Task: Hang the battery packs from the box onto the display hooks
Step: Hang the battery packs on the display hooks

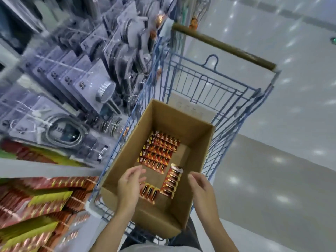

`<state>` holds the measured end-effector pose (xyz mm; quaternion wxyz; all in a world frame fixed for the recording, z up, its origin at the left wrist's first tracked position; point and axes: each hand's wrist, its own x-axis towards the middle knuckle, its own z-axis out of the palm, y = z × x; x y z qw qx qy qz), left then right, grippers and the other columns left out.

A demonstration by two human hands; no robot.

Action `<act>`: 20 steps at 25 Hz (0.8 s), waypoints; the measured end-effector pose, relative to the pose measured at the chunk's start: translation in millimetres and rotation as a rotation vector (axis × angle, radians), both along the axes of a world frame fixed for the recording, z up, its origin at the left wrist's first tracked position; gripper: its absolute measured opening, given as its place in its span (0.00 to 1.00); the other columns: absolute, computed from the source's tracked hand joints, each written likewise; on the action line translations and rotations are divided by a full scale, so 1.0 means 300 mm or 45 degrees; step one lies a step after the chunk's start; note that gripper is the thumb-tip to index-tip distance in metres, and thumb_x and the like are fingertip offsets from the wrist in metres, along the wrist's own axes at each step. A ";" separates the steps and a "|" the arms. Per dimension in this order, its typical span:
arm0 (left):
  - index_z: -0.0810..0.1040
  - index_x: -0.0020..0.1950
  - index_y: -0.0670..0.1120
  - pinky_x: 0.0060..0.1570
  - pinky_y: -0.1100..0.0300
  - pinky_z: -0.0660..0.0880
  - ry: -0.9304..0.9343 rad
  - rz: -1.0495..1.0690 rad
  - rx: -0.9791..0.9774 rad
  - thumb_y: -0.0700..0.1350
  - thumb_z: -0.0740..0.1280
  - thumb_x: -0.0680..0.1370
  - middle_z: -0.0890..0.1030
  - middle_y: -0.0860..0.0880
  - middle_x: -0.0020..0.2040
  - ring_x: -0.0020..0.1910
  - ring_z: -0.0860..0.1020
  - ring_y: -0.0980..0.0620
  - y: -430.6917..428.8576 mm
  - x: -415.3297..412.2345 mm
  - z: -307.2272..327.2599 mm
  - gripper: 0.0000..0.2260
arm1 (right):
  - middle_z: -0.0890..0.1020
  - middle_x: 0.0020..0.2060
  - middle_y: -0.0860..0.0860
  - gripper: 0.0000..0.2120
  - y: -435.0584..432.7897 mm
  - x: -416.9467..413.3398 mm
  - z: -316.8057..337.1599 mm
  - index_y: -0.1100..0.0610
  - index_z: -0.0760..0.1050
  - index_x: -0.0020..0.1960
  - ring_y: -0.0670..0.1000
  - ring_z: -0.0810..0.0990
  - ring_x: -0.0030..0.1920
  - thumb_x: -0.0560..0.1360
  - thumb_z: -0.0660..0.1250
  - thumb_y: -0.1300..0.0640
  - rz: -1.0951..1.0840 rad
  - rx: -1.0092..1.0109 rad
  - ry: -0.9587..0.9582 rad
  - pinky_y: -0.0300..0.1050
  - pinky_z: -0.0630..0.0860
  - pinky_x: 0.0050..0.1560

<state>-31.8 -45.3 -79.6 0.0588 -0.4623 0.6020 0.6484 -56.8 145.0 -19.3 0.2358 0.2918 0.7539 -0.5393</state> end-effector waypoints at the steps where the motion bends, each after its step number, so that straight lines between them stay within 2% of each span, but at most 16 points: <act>1: 0.81 0.58 0.49 0.57 0.50 0.81 -0.060 0.089 0.015 0.44 0.63 0.85 0.85 0.49 0.55 0.54 0.84 0.48 0.013 -0.043 -0.060 0.07 | 0.80 0.49 0.38 0.04 -0.004 -0.050 -0.021 0.46 0.77 0.56 0.34 0.78 0.48 0.84 0.63 0.51 0.042 -0.013 -0.047 0.23 0.71 0.35; 4: 0.79 0.61 0.46 0.51 0.54 0.80 -0.229 0.287 0.173 0.44 0.64 0.85 0.84 0.48 0.55 0.55 0.84 0.46 0.048 -0.204 -0.278 0.07 | 0.81 0.50 0.40 0.05 -0.017 -0.197 -0.091 0.48 0.77 0.57 0.35 0.79 0.46 0.83 0.64 0.51 0.163 -0.039 -0.177 0.26 0.72 0.37; 7: 0.78 0.64 0.41 0.47 0.55 0.78 -0.427 0.392 0.312 0.42 0.65 0.84 0.82 0.45 0.54 0.55 0.83 0.45 0.084 -0.368 -0.551 0.10 | 0.82 0.52 0.46 0.09 -0.028 -0.342 -0.221 0.50 0.78 0.60 0.43 0.80 0.53 0.81 0.67 0.50 0.139 -0.037 -0.292 0.39 0.76 0.53; 9: 0.77 0.69 0.39 0.50 0.51 0.78 -0.522 0.350 0.378 0.43 0.63 0.84 0.81 0.43 0.57 0.56 0.81 0.43 0.110 -0.450 -0.708 0.14 | 0.83 0.53 0.47 0.08 -0.029 -0.425 -0.304 0.50 0.79 0.59 0.45 0.80 0.54 0.81 0.68 0.50 0.112 -0.026 -0.348 0.45 0.76 0.58; 10: 0.75 0.71 0.38 0.55 0.49 0.77 -0.568 0.329 0.382 0.44 0.62 0.85 0.80 0.42 0.62 0.60 0.80 0.41 0.123 -0.482 -0.779 0.17 | 0.83 0.52 0.48 0.07 -0.034 -0.457 -0.340 0.50 0.79 0.58 0.46 0.80 0.55 0.81 0.68 0.51 0.099 -0.035 -0.381 0.46 0.75 0.58; 12: 0.72 0.74 0.37 0.66 0.47 0.74 -0.633 0.368 0.243 0.46 0.65 0.85 0.77 0.40 0.70 0.68 0.76 0.38 0.142 -0.551 -0.890 0.20 | 0.84 0.52 0.49 0.06 -0.042 -0.516 -0.412 0.51 0.79 0.57 0.48 0.81 0.55 0.81 0.68 0.53 0.059 -0.066 -0.450 0.49 0.76 0.61; 17: 0.77 0.68 0.38 0.58 0.54 0.75 -0.783 0.411 0.019 0.49 0.73 0.80 0.81 0.40 0.65 0.65 0.79 0.40 0.174 -0.643 -1.050 0.21 | 0.85 0.52 0.55 0.04 -0.036 -0.596 -0.541 0.55 0.79 0.54 0.53 0.82 0.55 0.81 0.66 0.58 -0.098 -0.123 -0.565 0.56 0.74 0.67; 20: 0.77 0.65 0.40 0.57 0.55 0.78 -0.788 0.489 -0.031 0.46 0.75 0.78 0.82 0.41 0.62 0.61 0.81 0.42 0.184 -0.657 -1.108 0.19 | 0.84 0.55 0.57 0.09 -0.040 -0.619 -0.569 0.58 0.78 0.60 0.54 0.82 0.55 0.81 0.66 0.59 -0.177 -0.170 -0.615 0.55 0.76 0.64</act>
